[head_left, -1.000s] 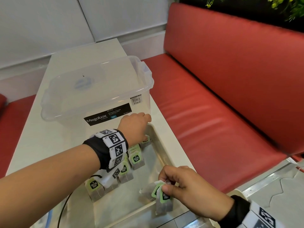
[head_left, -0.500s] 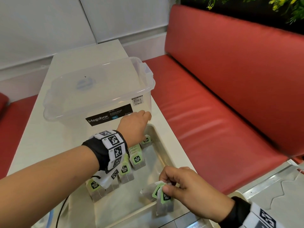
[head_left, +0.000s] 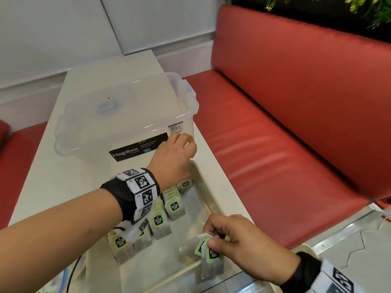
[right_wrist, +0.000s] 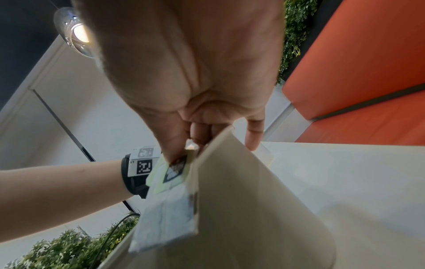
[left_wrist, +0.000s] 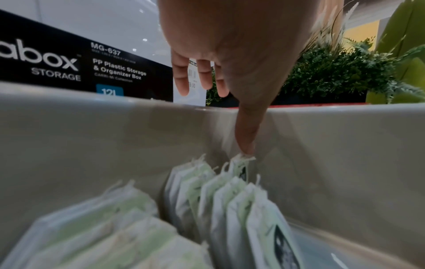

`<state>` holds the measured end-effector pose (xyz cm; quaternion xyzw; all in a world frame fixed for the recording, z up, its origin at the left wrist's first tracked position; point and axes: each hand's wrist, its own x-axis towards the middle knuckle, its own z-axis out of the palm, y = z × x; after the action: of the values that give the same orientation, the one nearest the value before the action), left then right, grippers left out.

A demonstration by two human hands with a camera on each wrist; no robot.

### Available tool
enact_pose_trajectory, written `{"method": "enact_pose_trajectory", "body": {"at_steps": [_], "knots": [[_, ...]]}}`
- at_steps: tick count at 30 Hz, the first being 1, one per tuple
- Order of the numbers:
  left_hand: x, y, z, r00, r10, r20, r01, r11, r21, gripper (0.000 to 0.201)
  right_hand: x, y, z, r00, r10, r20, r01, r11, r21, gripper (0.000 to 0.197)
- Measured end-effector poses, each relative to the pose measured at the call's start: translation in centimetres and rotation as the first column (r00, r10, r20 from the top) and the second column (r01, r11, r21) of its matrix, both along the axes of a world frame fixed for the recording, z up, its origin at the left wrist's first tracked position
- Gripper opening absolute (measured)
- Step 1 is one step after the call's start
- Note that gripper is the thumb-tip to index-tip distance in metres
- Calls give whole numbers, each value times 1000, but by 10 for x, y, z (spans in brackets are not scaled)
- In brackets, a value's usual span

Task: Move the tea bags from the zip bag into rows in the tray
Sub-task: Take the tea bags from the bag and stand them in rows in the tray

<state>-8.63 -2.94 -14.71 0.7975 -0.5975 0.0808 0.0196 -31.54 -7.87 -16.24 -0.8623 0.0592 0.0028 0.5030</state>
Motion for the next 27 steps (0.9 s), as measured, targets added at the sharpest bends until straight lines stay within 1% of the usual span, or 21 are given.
{"method": "enact_pose_trajectory", "body": {"at_steps": [2, 6, 8, 10, 12, 15, 17, 19, 20, 22, 27], "knots": [[-1, 3, 0, 1000, 3, 7, -3, 999, 32, 47, 0, 0, 0, 1000, -1, 2, 1, 1000, -8, 17], [3, 6, -2, 995, -58, 78, 52, 995, 80, 48, 0, 1, -1, 1000, -2, 0, 2, 1000, -10, 18], [5, 6, -1, 988, -88, 125, 80, 994, 69, 41, 0, 0, -1, 1000, -2, -4, 2, 1000, -13, 21], [4, 6, 3, 985, -97, 141, 88, 994, 69, 35, -1, 0, -1, 1000, 3, -4, -3, 1000, -19, 26], [2, 6, 8, 988, -92, 126, 80, 992, 99, 34, -1, 0, -1, 1000, 8, -7, -8, 1000, -19, 28], [0, 7, 13, 989, -74, 127, 52, 984, 168, 29, -1, 0, -1, 1000, 4, -5, -4, 1000, -17, 25], [-2, 8, 12, 988, -50, 148, 15, 973, 230, 22, -1, 0, -1, 1000, 0, -7, 0, 1000, -5, 21], [-4, 8, 8, 976, -58, 209, -5, 957, 292, 18, -1, 0, 0, 1000, 0, -10, 0, 1000, -2, 22], [-4, 8, 5, 971, -72, 228, -6, 946, 325, 20, -1, 0, 0, 1000, 1, -11, -1, 1000, -2, 22], [-4, 9, 2, 974, -61, 219, -24, 930, 366, 24, -1, 0, 0, 1000, 1, -10, -1, 1000, -7, 21], [-8, 8, 0, 989, 41, 144, -95, 915, 393, 31, -1, 0, 0, 1000, -4, -16, 3, 1000, -10, 22]]}}
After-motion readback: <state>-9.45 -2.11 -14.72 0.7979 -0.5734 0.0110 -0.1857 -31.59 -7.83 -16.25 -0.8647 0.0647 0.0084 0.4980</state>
